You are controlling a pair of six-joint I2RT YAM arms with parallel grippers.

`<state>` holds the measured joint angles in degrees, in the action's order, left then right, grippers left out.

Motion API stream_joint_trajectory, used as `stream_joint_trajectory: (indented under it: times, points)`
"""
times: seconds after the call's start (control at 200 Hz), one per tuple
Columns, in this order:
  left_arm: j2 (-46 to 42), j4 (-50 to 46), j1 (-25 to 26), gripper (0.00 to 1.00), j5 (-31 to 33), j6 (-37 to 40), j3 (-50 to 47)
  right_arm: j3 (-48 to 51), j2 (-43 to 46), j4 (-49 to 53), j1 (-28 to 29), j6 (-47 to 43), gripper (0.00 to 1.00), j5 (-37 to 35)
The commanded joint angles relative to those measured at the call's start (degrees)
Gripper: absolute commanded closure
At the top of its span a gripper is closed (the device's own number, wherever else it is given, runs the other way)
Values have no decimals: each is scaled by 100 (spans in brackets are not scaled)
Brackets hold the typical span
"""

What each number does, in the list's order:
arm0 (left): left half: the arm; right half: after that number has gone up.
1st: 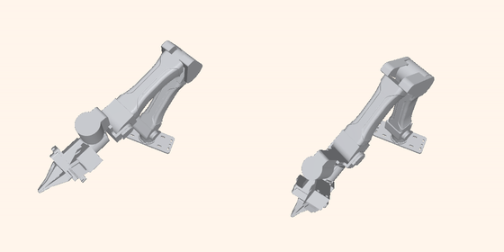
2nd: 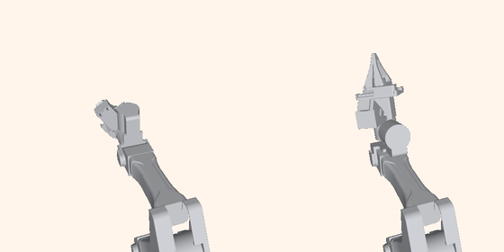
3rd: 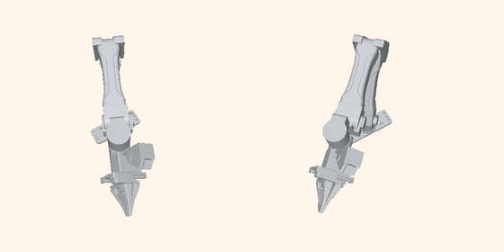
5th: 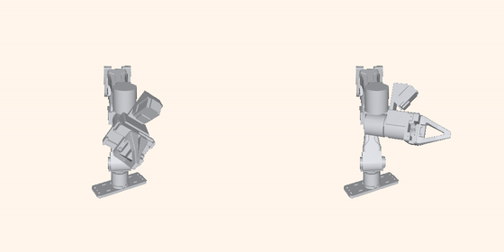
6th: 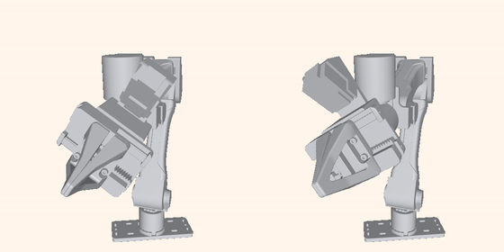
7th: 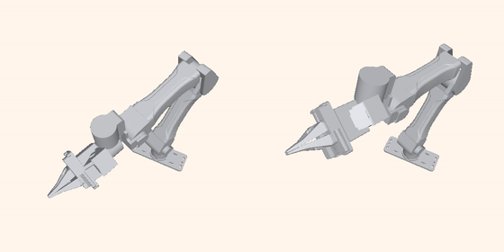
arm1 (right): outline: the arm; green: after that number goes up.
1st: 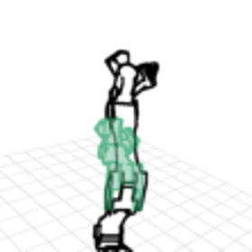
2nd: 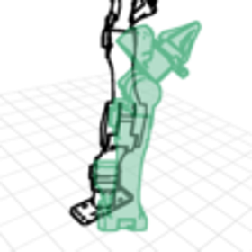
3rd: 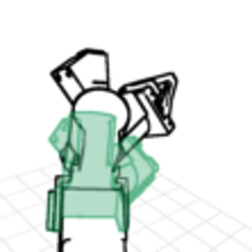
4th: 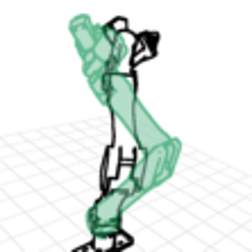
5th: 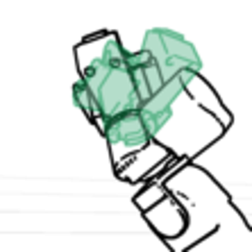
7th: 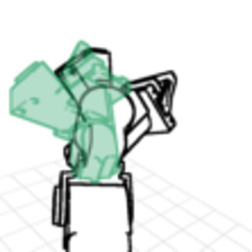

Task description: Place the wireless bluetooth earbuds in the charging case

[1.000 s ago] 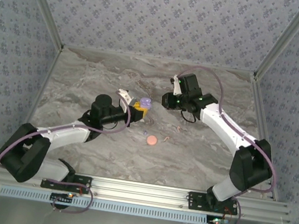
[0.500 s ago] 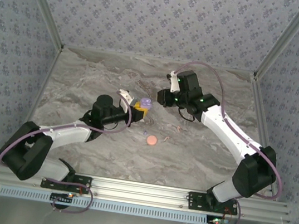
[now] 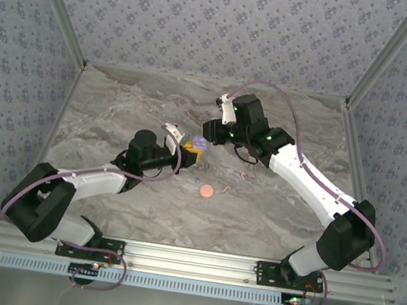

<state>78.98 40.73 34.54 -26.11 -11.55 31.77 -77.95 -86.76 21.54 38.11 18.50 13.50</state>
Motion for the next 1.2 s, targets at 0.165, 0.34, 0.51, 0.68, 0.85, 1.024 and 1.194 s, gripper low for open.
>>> stream_joint_trajectory:
  times: [0.165, 0.34, 0.51, 0.68, 0.85, 1.024, 1.194]
  points:
    - [19, 408, 37, 78, -44, -324, 303, -115, 104, -251, 98, -102, 74, 110]
    - [24, 426, 35, 78, -47, -413, 336, -107, 90, -284, 122, -102, 74, 128]
    - [34, 479, 37, 78, -35, -505, 344, -89, 97, -291, 133, -114, 74, 146]
    - [13, 462, 39, 78, -41, -539, 380, -80, 89, -275, 137, -143, 74, 133]
    - [5, 463, 36, 78, -78, -576, 400, -80, 64, -279, 142, -137, 74, 121]
    - [-22, 453, 38, 78, -120, -572, 400, -89, 55, -269, 136, -144, 74, 112]
    - [-33, 445, 35, 78, -132, -585, 415, -81, 33, -256, 144, -158, 74, 116]
